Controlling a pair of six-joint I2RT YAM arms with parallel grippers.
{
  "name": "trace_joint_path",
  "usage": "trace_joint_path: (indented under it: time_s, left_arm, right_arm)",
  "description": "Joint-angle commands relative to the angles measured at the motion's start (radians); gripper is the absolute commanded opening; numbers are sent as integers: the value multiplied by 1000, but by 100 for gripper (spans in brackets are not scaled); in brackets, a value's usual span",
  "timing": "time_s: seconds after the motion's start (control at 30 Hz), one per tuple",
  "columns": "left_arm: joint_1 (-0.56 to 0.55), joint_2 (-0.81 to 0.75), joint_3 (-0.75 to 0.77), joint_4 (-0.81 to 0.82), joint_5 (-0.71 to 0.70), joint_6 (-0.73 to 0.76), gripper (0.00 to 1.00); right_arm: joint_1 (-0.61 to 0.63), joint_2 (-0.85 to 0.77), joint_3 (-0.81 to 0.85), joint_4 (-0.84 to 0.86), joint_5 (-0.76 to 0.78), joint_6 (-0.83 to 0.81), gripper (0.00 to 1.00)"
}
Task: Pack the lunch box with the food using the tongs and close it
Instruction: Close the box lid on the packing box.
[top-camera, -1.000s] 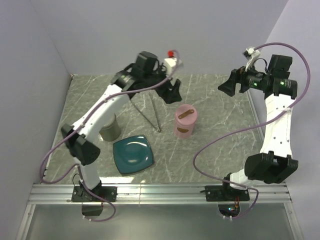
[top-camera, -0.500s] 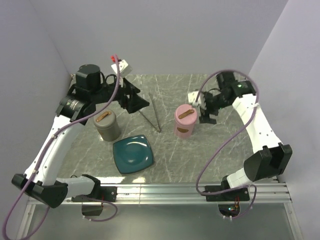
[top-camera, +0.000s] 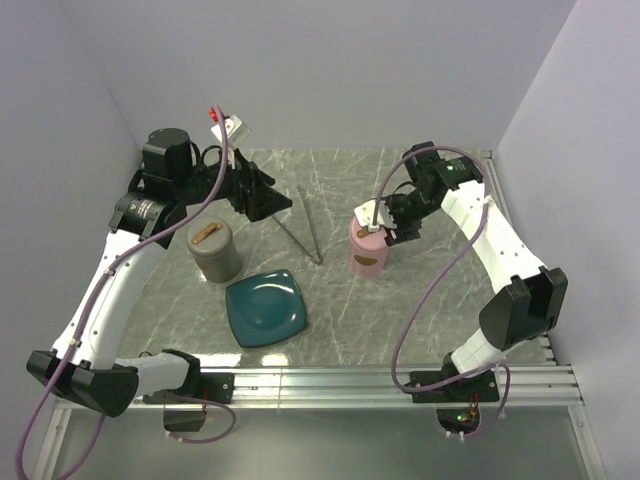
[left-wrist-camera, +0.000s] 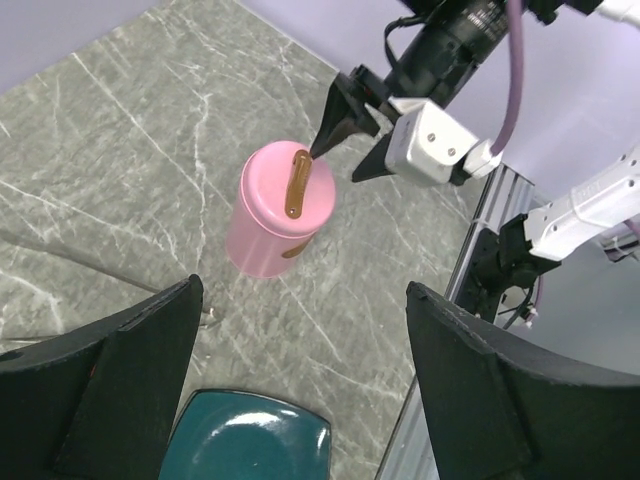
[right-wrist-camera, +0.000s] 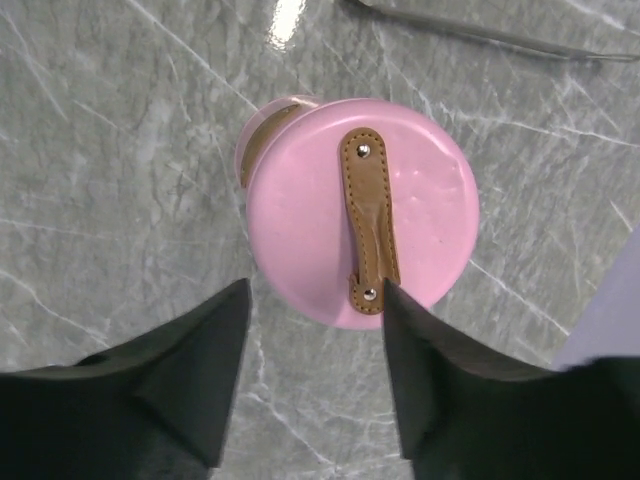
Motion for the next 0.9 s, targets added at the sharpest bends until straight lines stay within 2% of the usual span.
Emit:
trace_joint_path:
  time_s: [0.0, 0.07, 0.63, 0.87]
  left_arm:
    - [7, 4, -2, 67, 40, -35, 88]
    - [7, 12, 2, 68, 37, -38, 88]
    - [10, 20, -34, 87, 49, -52, 87]
    - [10, 32, -20, 89, 52, -56, 87]
  right_arm:
    - [20, 18, 24, -5, 44, -28, 60]
    - [31, 27, 19, 12, 57, -15, 56]
    - [38, 93, 111, 5, 63, 37, 58]
    - [58, 112, 79, 31, 113, 28, 58]
